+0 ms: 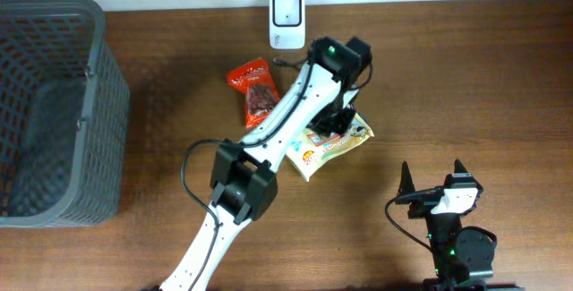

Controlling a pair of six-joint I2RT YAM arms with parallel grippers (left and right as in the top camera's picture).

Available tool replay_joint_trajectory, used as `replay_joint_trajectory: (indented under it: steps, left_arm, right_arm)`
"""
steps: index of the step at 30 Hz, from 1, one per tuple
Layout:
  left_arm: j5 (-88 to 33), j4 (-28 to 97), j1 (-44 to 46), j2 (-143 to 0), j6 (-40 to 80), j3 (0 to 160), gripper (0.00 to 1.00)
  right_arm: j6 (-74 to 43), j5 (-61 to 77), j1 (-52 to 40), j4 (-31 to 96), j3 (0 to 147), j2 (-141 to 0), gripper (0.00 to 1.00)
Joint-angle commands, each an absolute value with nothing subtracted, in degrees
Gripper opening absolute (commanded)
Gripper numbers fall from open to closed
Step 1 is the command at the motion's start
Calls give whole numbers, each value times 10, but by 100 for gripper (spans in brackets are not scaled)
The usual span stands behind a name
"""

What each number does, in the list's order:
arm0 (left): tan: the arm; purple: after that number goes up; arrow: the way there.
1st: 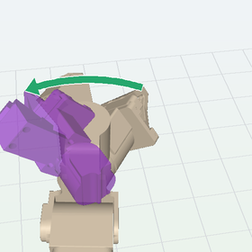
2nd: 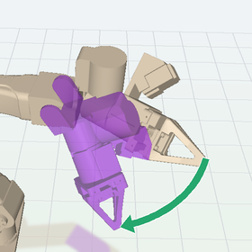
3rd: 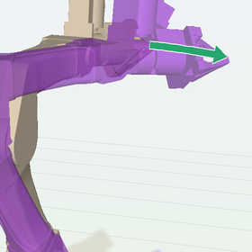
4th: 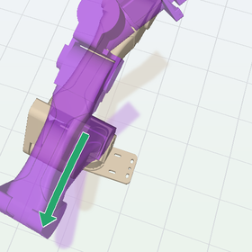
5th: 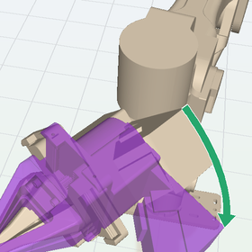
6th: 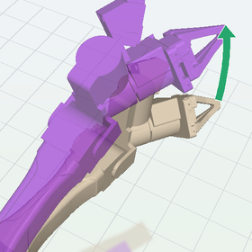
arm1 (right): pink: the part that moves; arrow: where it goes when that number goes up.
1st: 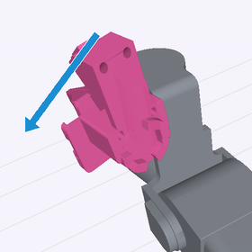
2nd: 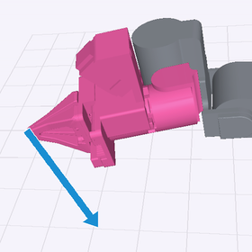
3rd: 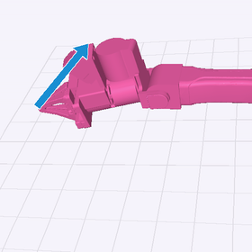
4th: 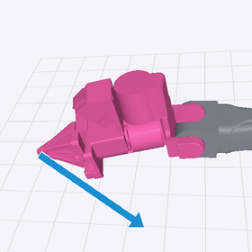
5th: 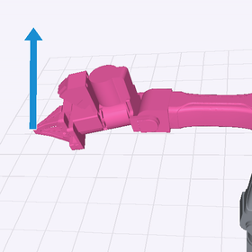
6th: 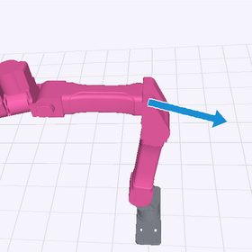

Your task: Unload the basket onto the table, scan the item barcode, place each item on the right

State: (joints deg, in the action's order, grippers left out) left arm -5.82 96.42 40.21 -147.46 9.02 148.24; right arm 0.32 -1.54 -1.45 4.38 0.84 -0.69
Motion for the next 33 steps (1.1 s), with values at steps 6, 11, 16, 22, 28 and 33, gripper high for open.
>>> replay_joint_trajectory:
  steps: [6,11,16,22,28,33]
  left_arm:
    - [-13,850,398,-1476,81,1296,0]
    - [160,800,379,-1476,81,1269,0]
    - [231,853,347,-1476,81,1348,0]
    - [81,907,341,-1476,81,1501,0]
    - [-48,916,346,-1476,81,1540,0]
    - [-52,887,351,-1477,81,1512,14]
  right_arm:
    - [6,-22,-11,45,3,-4,98]
    - [6,-22,-11,45,3,-4,98]
    - [6,-22,-11,45,3,-4,98]
    - [6,-22,-11,45,3,-4,98]
    - [6,-22,-11,45,3,-4,98]
    - [6,-22,-11,45,3,-4,99]
